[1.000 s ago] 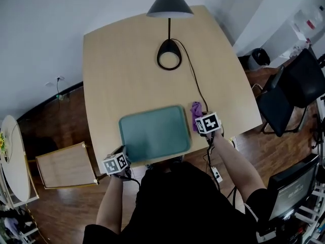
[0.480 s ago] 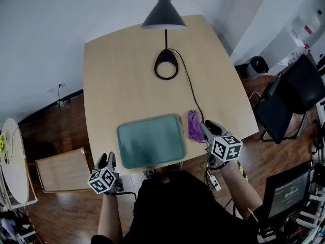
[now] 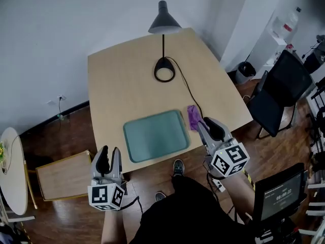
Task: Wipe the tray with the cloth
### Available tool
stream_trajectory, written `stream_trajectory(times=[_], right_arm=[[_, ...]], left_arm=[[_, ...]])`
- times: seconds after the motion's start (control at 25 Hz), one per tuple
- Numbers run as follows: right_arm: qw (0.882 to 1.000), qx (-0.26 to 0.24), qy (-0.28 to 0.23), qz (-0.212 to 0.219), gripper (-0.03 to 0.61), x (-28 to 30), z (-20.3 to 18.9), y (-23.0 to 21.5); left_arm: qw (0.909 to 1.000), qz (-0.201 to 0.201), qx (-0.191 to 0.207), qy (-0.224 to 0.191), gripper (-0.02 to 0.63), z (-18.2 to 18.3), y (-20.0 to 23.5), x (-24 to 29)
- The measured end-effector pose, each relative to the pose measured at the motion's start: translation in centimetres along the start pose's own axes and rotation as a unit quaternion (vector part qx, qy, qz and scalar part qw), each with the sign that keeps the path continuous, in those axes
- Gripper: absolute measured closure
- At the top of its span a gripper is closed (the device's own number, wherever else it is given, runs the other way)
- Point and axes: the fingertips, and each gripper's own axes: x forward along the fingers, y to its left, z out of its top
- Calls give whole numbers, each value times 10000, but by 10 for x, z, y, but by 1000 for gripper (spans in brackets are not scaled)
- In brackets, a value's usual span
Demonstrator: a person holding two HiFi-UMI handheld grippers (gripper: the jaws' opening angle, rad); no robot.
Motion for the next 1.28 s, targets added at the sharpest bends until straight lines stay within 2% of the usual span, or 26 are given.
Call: stream_trajectory(times=[0.12, 0.24, 0.48, 0.76, 1.28], right_arm=[[9993, -94, -333, -147, 476, -43, 20, 36], [9976, -392, -543, -148, 476, -82, 33, 64], [9929, -662, -977, 154, 479, -137, 71, 81], [9868, -913, -1217, 564, 480, -144, 63, 85], [9840, -1058, -1306, 585, 480, -164, 52, 72]], left_arm=[[9988, -227, 188, -385, 445, 20, -16, -47], [9971, -373, 265, -610, 445, 32, -35, -84], [9911, -600, 669, -982, 445, 79, -98, -125], [9914, -389, 573, -1106, 449, 63, -118, -129], [9907, -395, 701, -1101, 450, 47, -147, -137]])
